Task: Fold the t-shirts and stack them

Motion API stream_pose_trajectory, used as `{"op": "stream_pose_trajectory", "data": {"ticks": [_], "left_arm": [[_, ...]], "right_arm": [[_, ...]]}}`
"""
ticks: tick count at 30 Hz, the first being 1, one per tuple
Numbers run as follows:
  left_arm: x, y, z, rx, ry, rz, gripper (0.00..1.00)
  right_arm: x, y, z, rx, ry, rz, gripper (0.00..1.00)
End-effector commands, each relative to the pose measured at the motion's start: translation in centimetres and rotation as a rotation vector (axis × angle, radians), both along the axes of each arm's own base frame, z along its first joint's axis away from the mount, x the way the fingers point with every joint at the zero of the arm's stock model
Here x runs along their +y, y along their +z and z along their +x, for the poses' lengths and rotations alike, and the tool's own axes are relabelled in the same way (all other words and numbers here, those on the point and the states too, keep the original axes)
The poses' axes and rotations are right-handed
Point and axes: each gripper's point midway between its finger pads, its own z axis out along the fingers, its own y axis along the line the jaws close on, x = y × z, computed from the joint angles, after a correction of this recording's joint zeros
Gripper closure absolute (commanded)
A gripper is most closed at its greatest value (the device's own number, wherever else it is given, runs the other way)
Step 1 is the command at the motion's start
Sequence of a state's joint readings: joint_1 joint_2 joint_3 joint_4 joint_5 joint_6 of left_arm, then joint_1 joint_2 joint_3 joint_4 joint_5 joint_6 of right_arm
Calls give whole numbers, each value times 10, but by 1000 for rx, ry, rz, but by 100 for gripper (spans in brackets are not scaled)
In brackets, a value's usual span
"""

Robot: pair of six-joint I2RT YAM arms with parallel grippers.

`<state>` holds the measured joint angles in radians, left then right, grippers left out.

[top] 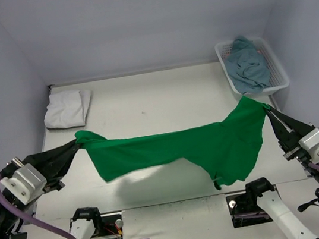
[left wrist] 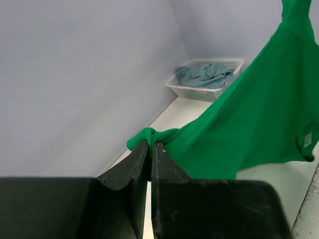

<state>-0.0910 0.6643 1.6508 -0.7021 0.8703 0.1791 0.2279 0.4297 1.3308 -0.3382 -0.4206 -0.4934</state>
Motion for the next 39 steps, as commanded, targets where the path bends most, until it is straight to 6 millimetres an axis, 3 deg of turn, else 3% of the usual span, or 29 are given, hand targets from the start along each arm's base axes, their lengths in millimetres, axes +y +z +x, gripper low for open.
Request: {"op": "stream_pose_trajectory", "data": {"ticks": [1, 5, 6, 9, 14, 16, 19, 20, 22, 23, 24, 25, 27, 28, 29, 31, 32, 33, 34, 35, 36, 37, 38, 39], "left_arm": [[-4, 11, -8, -57, -22, -25, 100], [5, 27, -25, -146, 40, -54, 100], [8, 31, -24, -156, 62, -60, 100], [16, 46, -24, -191, 119, -86, 100], [23, 58, -13, -205, 165, -109, 100], [29, 52, 5, -183, 211, -111, 100], [36, 36, 41, -147, 269, -79, 100], [39, 33, 53, -138, 288, -75, 100], [47, 11, 89, -86, 344, -18, 100], [49, 4, 101, -70, 361, 1, 100], [53, -1, 113, -64, 384, 28, 100], [58, -14, 139, -24, 417, 48, 100], [65, -22, 165, -7, 459, 60, 100], [67, -38, 187, 32, 474, 76, 100], [71, -33, 201, 1, 501, 67, 100], [74, -50, 234, 37, 521, 79, 100], [79, -48, 248, 28, 556, 77, 100], [81, -63, 271, 73, 566, 81, 100], [84, -65, 281, 75, 586, 85, 100], [90, -60, 294, 49, 619, 79, 100], [92, -74, 313, 80, 632, 84, 100], [92, -74, 322, 64, 638, 78, 100], [93, -80, 332, 73, 649, 82, 100], [93, -99, 348, 109, 655, 98, 100]], "right_arm": [[-3, 33, -8, -158, -10, 46, 100], [-8, 42, -19, -251, -24, 84, 100], [-8, 38, -15, -249, -28, 95, 100], [-14, 54, -25, -349, -45, 139, 100], [-16, 52, -4, -364, -71, 175, 100], [-15, 53, 2, -382, -70, 184, 100], [-10, 40, 38, -342, -81, 159, 100], [-6, 26, 61, -298, -85, 142, 100], [-3, 21, 81, -309, -95, 103, 100], [2, 4, 105, -261, -97, 78, 100], [3, 3, 113, -273, -103, 64, 100], [6, -14, 135, -235, -109, 28, 100], [9, -25, 152, -224, -117, -5, 100], [10, -32, 161, -207, -120, -21, 100], [13, -45, 177, -173, -122, -52, 100], [13, -58, 195, -132, -131, -71, 100], [13, -74, 214, -80, -132, -81, 100], [6, -78, 224, -55, -149, -86, 100], [5, -95, 244, 5, -150, -84, 100], [1, -101, 255, 34, -161, -73, 100], [-2, -97, 267, 61, -170, -75, 100], [-2, -121, 292, 147, -177, -72, 100], [-6, -131, 304, 188, -198, -65, 100], [-6, -142, 315, 226, -206, -80, 100]]}}
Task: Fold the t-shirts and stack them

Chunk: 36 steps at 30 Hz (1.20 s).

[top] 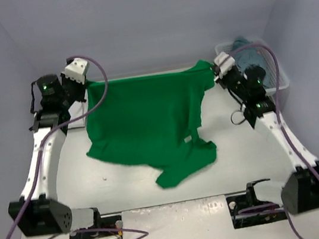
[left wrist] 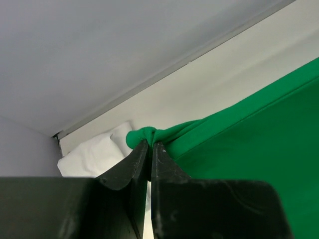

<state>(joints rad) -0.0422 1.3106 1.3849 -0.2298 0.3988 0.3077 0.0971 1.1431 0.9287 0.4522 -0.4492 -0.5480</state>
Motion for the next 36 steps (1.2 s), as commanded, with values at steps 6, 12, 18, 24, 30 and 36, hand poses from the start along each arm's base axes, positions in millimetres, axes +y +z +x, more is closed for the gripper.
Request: {"op": "stream_pose_trajectory", "data": {"ticks": [6, 12, 18, 24, 30, 36], "left_arm": [[7, -4, 72, -153, 86, 102, 100], [-6, -68, 102, -56, 72, 139, 100], [-15, -114, 131, 10, 99, 190, 100], [-21, -150, 161, 15, 140, 274, 100], [-21, -148, 196, -47, 215, 305, 100], [-12, -139, 239, -108, 322, 382, 100]], "right_arm": [[8, -48, 86, 142, -102, -42, 100], [31, -111, 111, 244, -116, -122, 100], [35, -152, 141, 292, -193, -168, 100], [28, -167, 172, 260, -317, -193, 100], [27, -183, 204, 228, -371, -221, 100], [26, -195, 238, 203, -421, -221, 100]]}}
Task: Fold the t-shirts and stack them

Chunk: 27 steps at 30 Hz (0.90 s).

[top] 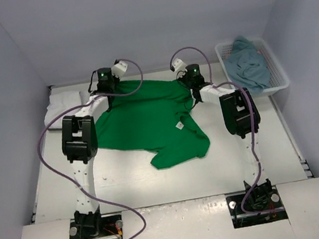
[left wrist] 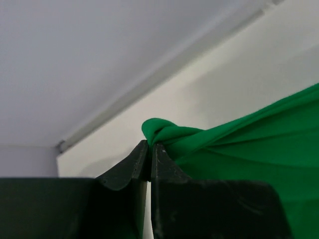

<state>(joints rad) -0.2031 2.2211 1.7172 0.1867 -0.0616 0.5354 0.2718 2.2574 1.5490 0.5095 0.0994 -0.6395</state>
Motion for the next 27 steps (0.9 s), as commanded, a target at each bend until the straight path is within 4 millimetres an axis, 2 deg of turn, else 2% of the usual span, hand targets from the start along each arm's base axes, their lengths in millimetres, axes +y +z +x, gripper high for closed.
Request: {"op": "stream_pose_trajectory", "data": {"ticks": [1, 2, 4, 5, 6, 7, 12, 13, 14, 15, 16, 17, 18, 19, 20, 21, 23, 26, 27], "left_arm": [[11, 64, 34, -197, 88, 57, 100], [12, 81, 42, -234, 101, 59, 100], [13, 81, 54, -244, 113, 72, 100], [12, 78, 58, -239, 111, 77, 100], [11, 61, 64, -215, 115, 91, 100], [11, 58, 67, -206, 119, 97, 100], [10, 50, 93, -220, 138, 124, 100], [9, 45, 94, -208, 137, 132, 100], [7, 45, 97, -214, 132, 136, 100], [4, 36, 99, -208, 124, 147, 100], [2, 38, 101, -222, 124, 145, 98], [-3, 37, 102, -230, 119, 144, 78], [-5, 30, 103, -229, 117, 146, 62], [-7, 30, 104, -236, 118, 148, 49], [-11, 30, 104, -241, 121, 151, 32], [-13, 21, 104, -232, 119, 167, 29], [-15, 20, 104, -236, 129, 187, 21], [-19, 20, 102, -241, 138, 215, 19], [-20, 29, 101, -254, 142, 210, 19]], "right_arm": [[-4, 67, 36, -205, -59, 19, 100], [-3, 59, 39, -197, -61, 12, 100], [-1, 56, 49, -201, -67, 7, 100], [-2, 58, 52, -205, -72, 8, 100], [-2, 55, 54, -203, -77, 2, 100], [-1, 57, 59, -213, -77, -1, 100], [-3, 56, 71, -228, -97, -14, 100], [-6, 51, 73, -223, -113, -23, 100], [-7, 58, 76, -241, -121, -34, 100], [-9, 57, 78, -245, -133, -46, 100], [-14, 49, 79, -237, -159, -67, 100], [-16, 55, 81, -252, -170, -93, 100], [-19, 55, 82, -262, -187, -105, 100], [-24, 47, 82, -253, -217, -128, 100], [-26, 51, 83, -265, -229, -145, 100], [-28, 49, 83, -263, -241, -161, 100], [-37, 41, 81, -254, -289, -204, 100], [-44, 38, 81, -258, -333, -266, 88], [-44, 38, 80, -254, -335, -272, 74]]}}
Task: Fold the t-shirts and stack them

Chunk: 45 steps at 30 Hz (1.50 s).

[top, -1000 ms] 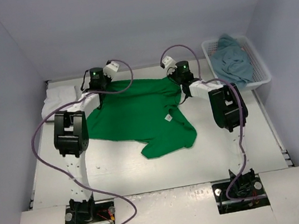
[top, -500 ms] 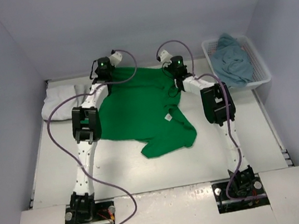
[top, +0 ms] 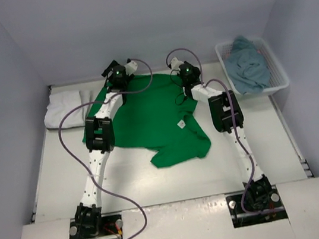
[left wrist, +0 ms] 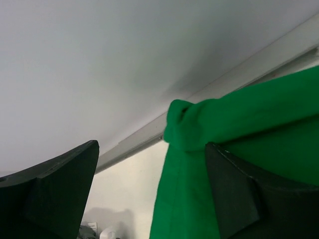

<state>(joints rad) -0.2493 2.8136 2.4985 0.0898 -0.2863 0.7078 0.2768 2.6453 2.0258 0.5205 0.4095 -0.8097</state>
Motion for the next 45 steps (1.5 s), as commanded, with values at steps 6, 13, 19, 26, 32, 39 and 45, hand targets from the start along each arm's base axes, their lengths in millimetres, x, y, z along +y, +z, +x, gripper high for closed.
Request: {"op": "stream_pose_trajectory", "data": {"ticks": [6, 13, 19, 26, 32, 39, 45], "left_arm": [[-3, 123, -9, -200, 36, -41, 19], [4, 170, -40, -214, 51, -84, 19], [15, 192, -77, -195, 54, -83, 19], [18, 191, -139, -78, 16, -160, 19], [21, 136, -185, 163, -8, -233, 24], [39, 85, -210, 300, 30, -261, 30], [41, 69, -226, 358, 38, -269, 30]], "right_arm": [[-18, 91, 0, -173, -122, -1, 57], [-24, 131, -16, -193, -140, 49, 57], [-35, 160, -45, -178, -150, 72, 55], [17, 132, -114, 170, 132, 194, 73], [68, 106, -195, 491, 392, 415, 100], [77, 67, -224, 632, 433, 459, 73], [78, 35, -242, 738, 442, 464, 65]]}}
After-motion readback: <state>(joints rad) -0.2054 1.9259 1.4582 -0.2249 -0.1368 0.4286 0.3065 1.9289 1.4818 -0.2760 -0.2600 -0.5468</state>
